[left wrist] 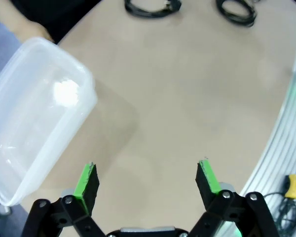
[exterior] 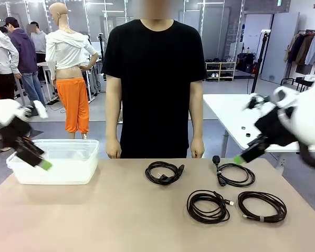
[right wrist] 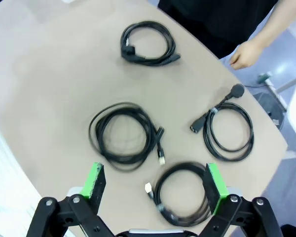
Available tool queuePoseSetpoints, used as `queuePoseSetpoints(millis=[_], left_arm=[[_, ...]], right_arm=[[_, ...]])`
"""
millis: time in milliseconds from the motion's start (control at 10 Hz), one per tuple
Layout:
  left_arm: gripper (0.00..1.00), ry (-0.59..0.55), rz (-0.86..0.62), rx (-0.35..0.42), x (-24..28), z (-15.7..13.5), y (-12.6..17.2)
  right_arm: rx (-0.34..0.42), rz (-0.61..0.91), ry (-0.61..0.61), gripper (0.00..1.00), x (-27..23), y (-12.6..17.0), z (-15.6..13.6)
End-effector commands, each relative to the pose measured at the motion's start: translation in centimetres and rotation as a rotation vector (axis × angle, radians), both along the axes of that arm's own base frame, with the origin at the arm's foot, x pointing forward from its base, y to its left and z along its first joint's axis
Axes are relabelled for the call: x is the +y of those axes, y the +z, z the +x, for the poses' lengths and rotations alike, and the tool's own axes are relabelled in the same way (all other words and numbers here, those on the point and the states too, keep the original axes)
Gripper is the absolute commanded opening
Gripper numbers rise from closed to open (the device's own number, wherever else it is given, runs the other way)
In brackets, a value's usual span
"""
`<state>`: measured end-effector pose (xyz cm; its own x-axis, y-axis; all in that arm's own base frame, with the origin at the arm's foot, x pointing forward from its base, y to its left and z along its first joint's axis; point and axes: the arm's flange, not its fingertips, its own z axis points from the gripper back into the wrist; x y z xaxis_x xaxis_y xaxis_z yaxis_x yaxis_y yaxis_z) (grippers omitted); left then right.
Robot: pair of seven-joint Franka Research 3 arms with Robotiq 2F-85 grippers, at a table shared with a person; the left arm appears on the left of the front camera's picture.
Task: Organize and store the cables.
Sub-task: Place the Power Cable into the Organizing box.
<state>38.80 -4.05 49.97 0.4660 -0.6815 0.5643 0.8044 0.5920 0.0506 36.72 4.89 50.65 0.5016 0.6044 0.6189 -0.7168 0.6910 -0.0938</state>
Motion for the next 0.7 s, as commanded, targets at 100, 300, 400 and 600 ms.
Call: queuePoseSetpoints(millis=[100,300,400,600], left_arm=[[1.0,0.089,-0.133,0.003,8.8,-1.6,1.3],[1.0,0.162,-0.201,0.002,14.0,-3.8,0.6],[1.0,0.201,-0.211,-0.016,15.3,-4.1,0.1],[1.0,0.269,-0.247,-0.019,17.5,-5.3,-0.8]], right_arm=[[0.016,0.094,-0.044,1.0,-8.0,0.7,-3.8],[0.028,0.15,-0.085,1.0,-11.7,-0.6,-6.7],[0.02,0.151,-0.117,1.0,-12.9,-1.2,-7.1],[0.014,0.193,-0.162,1.0,-14.5,-2.0,-8.5]])
